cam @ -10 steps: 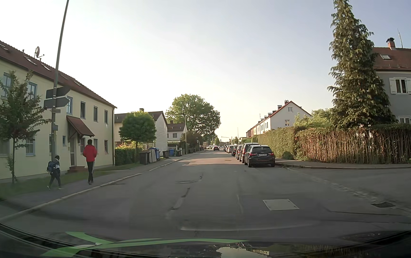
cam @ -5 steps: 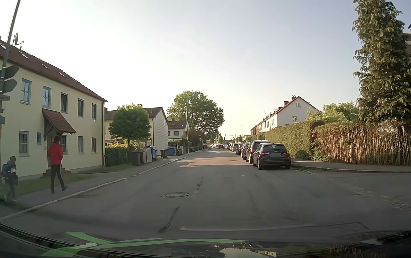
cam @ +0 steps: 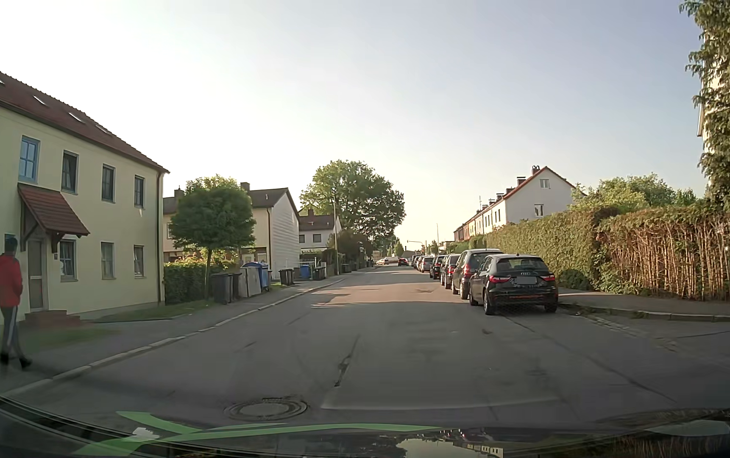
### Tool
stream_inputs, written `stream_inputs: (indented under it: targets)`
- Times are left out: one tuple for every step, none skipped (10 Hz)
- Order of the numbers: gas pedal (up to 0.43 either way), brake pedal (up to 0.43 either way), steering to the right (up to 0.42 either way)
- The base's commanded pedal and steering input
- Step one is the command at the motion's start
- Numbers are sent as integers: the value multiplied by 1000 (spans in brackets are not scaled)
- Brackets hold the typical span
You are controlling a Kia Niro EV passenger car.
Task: Follow the waypoints while adhering to traffic rules and regulations
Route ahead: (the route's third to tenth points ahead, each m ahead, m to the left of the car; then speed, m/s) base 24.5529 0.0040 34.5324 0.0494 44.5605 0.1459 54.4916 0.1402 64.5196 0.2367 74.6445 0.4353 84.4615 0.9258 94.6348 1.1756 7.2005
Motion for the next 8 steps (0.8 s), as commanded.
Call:
stream_inputs:
  targets:
    - [150,0,-12]
    - [150,0,-11]
    - [150,0,-10]
    - [150,0,-8]
    - [150,0,-4]
    - [150,0,1]
    - [150,0,-1]
    - [150,0,-2]
